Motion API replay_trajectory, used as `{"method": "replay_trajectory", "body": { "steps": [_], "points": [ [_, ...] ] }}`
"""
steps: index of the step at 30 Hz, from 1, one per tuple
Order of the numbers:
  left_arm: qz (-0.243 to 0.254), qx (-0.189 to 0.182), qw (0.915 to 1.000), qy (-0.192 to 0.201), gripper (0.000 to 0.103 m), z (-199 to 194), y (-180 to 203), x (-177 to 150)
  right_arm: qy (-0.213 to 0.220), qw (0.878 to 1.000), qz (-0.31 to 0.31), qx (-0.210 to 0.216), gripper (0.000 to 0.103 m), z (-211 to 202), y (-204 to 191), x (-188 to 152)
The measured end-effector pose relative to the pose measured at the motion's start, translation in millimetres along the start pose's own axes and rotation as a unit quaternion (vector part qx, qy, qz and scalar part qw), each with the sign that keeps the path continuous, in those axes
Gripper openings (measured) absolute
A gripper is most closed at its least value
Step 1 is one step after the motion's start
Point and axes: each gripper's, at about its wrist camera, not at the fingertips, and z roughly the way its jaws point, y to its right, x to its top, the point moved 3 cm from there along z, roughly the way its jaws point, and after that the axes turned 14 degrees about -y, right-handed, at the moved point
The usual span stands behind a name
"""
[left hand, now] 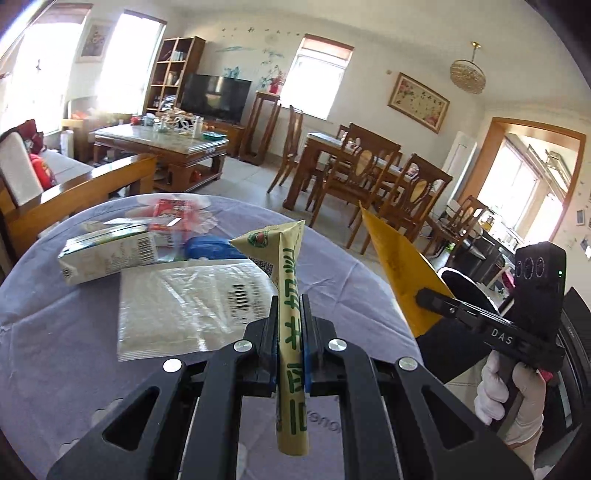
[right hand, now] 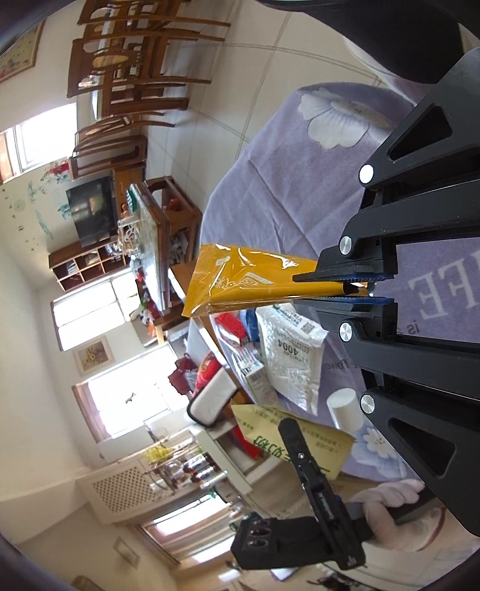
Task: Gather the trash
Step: 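Move both items over the black bin and open both tools to drop them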
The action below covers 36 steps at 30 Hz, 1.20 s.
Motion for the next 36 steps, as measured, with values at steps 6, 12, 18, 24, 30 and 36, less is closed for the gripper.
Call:
{"method": "replay_trajectory", "body": {
  "steps": [6, 12, 18, 24, 30, 36],
  "points": [
    [0.051, -0.04, 0.9979, -0.002, 0.01, 27, 59, 6, 0.042, 0.998, 0.041, -0.014, 0.007, -46, 43, -11],
    [0.099, -0.1, 0.9899, -0.018, 0.01, 62, 123, 10, 0.098, 0.989, 0.099, -0.049, 0.007, -103, 100, -30],
    [0.138, -0.161, 0.9763, -0.042, 0.01, 100, 188, 11, 0.147, 0.972, 0.169, -0.078, 0.007, -153, 166, -54],
    [0.173, -0.22, 0.9566, -0.081, 0.011, 146, 254, 10, 0.172, 0.943, 0.236, -0.157, 0.007, -192, 231, -83],
    [0.186, -0.246, 0.9432, -0.124, 0.011, 197, 300, 9, 0.157, 0.918, 0.293, -0.216, 0.007, -203, 279, -113],
    [0.18, -0.242, 0.9398, -0.161, 0.011, 240, 317, 9, 0.132, 0.91, 0.318, -0.228, 0.007, -184, 302, -123]
  ]
}}
